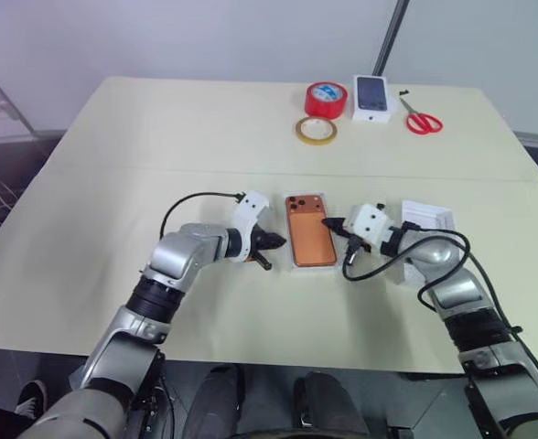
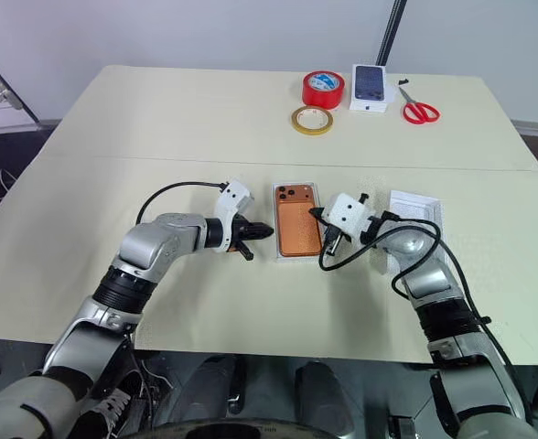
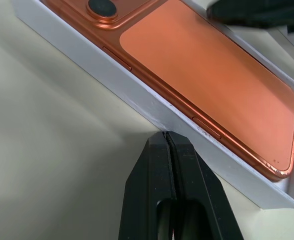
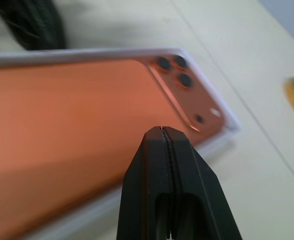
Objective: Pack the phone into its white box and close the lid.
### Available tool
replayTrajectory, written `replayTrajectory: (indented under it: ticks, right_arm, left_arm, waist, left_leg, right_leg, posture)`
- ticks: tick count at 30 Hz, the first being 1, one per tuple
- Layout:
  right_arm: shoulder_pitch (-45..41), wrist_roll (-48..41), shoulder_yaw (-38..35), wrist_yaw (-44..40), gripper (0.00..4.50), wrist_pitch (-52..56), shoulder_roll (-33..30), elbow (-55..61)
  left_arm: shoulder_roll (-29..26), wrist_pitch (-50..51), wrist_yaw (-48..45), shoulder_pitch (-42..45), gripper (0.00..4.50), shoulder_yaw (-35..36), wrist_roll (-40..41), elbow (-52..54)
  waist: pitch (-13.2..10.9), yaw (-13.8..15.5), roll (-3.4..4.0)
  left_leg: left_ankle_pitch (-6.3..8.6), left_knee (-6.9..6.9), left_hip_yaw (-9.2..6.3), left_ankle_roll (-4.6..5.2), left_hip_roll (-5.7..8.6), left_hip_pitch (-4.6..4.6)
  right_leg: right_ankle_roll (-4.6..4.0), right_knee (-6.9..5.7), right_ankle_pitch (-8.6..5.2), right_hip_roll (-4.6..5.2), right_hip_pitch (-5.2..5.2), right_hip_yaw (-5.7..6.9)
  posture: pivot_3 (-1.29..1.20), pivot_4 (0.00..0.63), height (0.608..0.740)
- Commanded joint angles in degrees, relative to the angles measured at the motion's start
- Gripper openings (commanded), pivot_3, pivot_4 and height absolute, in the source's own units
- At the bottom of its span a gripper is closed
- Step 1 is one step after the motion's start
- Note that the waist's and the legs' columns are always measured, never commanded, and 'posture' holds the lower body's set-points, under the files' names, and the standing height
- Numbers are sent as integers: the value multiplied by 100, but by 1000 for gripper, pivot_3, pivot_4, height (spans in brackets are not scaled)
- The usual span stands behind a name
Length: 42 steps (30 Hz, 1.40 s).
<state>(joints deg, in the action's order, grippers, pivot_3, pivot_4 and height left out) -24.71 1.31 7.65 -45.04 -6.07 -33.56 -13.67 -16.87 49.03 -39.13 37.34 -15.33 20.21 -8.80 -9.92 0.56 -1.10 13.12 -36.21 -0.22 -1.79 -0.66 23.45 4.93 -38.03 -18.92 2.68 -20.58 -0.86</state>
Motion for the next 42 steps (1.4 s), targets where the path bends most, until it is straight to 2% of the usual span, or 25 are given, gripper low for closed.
replayTrajectory:
  ticks: [1, 7, 9, 11, 14, 17, 19, 21, 26, 31, 36, 42]
  right_arm:
    - [19, 192, -124, 213, 1, -148, -145, 0]
    - [-27, 583, -7, 387, 1, -170, -375, -296]
    - [27, 606, 83, 240, 1, -156, -416, -327]
    - [283, 266, 199, -278, 1, 23, -407, -14]
    - [675, -386, 174, -915, 1, 279, -401, 659]
    - [915, -581, -2, -1063, 1, 451, -535, 1008]
    - [1015, -598, -113, -1087, 1, 525, -664, 1090]
    - [1084, -590, -255, -1052, 1, 524, -805, 1084]
    - [1524, -954, -894, -1267, 1, 773, -1352, 1261]
    - [2266, -1264, -1404, -1570, 1, 962, -1765, 1583]
    - [2655, -1060, -1681, -1435, 1, 679, -1892, 1408]
    - [2633, -1089, -1687, -1424, 1, 777, -1844, 1409]
  left_arm:
    - [1, -121, -128, -70, 57, -59, -116, -101]
    - [-2, -572, 5, -44, 57, 130, -361, -349]
    - [53, -836, 129, -20, 57, 178, -465, -461]
    - [163, -787, 76, -22, 57, 173, -397, -407]
    - [60, -684, -410, -145, 57, -153, -368, -135]
    - [-108, -746, -1218, -148, 57, -255, -131, -73]
    - [-85, -907, -1441, -27, 57, -296, -201, -269]
    - [20, -1087, -1612, 108, 57, -415, -350, -487]
    - [900, -1548, -1844, 636, 57, -696, -540, -1232]
    - [1646, -1926, -1777, 869, 57, -864, -817, -1796]
    - [1982, -2219, -1877, 925, 57, -960, -1020, -2002]
    - [1997, -2249, -1921, 775, 57, -998, -1181, -1872]
  waist:
    - [0, 2, 1]
    - [0, 6, 1]
    - [0, -1, 1]
    - [0, -5, 1]
    - [1, -14, 2]
    - [1, -33, 3]
    - [1, -24, 4]
    - [1, 19, 4]
    - [-2, 181, 7]
    - [-5, 155, 13]
    - [1, 94, 28]
    - [-1, 15, 30]
  left_leg:
    - [0, 0, -1, 0, -1, -1]
    - [0, 0, 2, 0, -1, 0]
    - [0, 0, 3, 0, 0, 0]
    - [0, 0, 3, 0, -2, -1]
    - [0, 3, 2, 0, -7, -2]
    - [0, 3, 2, 0, -9, -3]
    - [0, 2, 3, 0, -9, -4]
    - [0, 0, 3, 0, -7, -3]
    - [10, -15, 2, 19, 14, 12]
    - [29, -64, 4, 50, 4, 48]
    - [30, -73, 2, 51, -2, 49]
    - [30, -74, 2, 51, 1, 52]
  right_leg:
    - [0, -2, 0, -1, 0, 0]
    - [0, -2, 0, -1, -2, -1]
    - [0, -2, 0, -1, -2, -2]
    - [0, -3, 0, -2, -3, -1]
    - [0, -2, 0, -9, -1, -1]
    - [0, -2, 0, -12, 0, -2]
    - [0, -2, 0, -11, 0, -2]
    - [-1, -1, -1, -9, 1, -1]
    - [3, 5, -3, 0, 2, 2]
    - [8, 2, -5, 0, -11, 0]
    - [9, -6, -4, -9, -13, 0]
    - [10, -6, -5, -12, -14, 1]
  posture:
    - [0, 150, 740]
    - [0, 150, 740]
    - [0, 150, 740]
    - [0, 150, 740]
    - [0, 150, 740]
    - [0, 150, 740]
    - [0, 150, 740]
    - [0, 150, 740]
    - [0, 150, 740]
    - [0, 150, 740]
    - [0, 150, 740]
    - [0, 150, 740]
